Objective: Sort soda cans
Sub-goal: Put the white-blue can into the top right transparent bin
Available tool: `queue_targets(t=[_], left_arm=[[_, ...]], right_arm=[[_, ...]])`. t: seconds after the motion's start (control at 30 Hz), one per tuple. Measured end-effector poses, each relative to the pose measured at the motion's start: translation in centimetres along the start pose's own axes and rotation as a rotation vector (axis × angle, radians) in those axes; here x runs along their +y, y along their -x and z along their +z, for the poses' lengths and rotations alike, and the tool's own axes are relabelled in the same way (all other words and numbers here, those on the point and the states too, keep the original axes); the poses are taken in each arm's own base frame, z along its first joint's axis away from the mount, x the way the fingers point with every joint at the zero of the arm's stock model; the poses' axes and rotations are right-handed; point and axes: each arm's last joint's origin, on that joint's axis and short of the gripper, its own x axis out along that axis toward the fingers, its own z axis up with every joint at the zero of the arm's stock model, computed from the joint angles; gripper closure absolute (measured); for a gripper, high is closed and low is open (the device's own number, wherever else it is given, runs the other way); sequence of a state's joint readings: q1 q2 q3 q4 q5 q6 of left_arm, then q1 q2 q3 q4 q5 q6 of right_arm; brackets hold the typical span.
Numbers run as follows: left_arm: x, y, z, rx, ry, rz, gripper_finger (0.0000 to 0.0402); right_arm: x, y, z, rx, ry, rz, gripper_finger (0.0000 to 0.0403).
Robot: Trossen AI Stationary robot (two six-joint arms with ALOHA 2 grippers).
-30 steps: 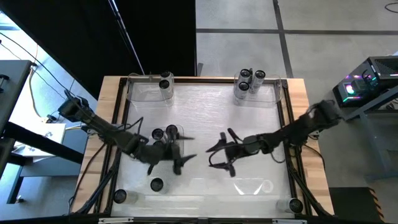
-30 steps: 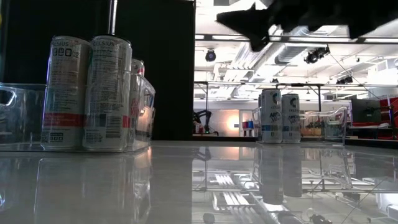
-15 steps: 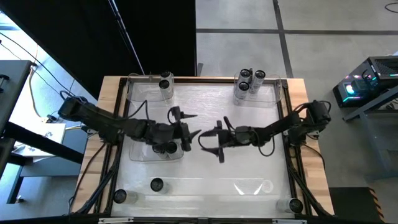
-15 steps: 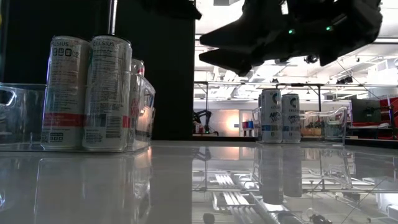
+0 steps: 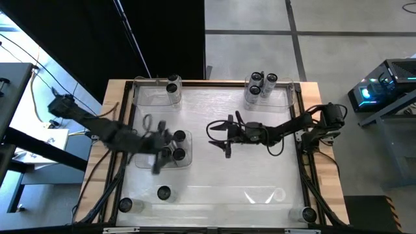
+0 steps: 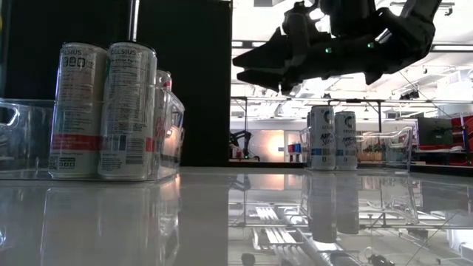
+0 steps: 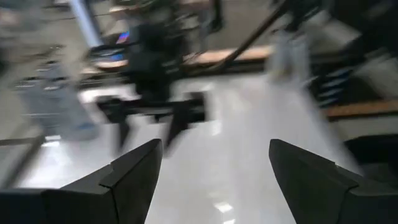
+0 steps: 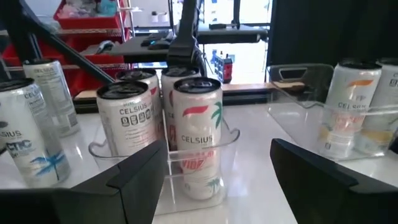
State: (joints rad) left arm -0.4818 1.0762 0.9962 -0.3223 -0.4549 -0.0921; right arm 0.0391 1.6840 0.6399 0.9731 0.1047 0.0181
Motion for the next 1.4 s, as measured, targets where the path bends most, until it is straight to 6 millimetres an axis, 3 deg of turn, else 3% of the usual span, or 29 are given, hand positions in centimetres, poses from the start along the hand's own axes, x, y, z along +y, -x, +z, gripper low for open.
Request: queue_targets(t=[0.2,0.4,0.57,0.87,1.13,1.4], left_arm=[[-5.2,2.9,-1.8,0.061,0.037,-0.093,0.0122],[-8.7,5.6,-4.8,0.239,0.131,-0.189,0.0124],[-10.9,6.8,-6.7,0.281,0.113,-0.174,0.0124],[-13.8,5.1,-9.4,0.382,0.181,-0.114,0.0124],[-14.3,2.5,-10.7,0.43,0.156,-0.029,0.0123],[-14.6,0.7,-10.6,0.437,0.113,-0.074,0.0114]], right_arm=[[0.6,0.1,0.6,-0.06,-0.078,0.028,0.0123],[3.4,0.6,1.5,-0.155,-0.159,0.094,0.0123],[5.9,1.5,2.4,-0.254,-0.191,0.072,0.0123],[7.8,1.5,4.1,-0.302,-0.113,0.087,0.0123],[7.9,0.8,4.1,-0.236,-0.086,0.086,0.0123],[8.0,0.7,4.1,-0.222,-0.082,0.087,0.0123]])
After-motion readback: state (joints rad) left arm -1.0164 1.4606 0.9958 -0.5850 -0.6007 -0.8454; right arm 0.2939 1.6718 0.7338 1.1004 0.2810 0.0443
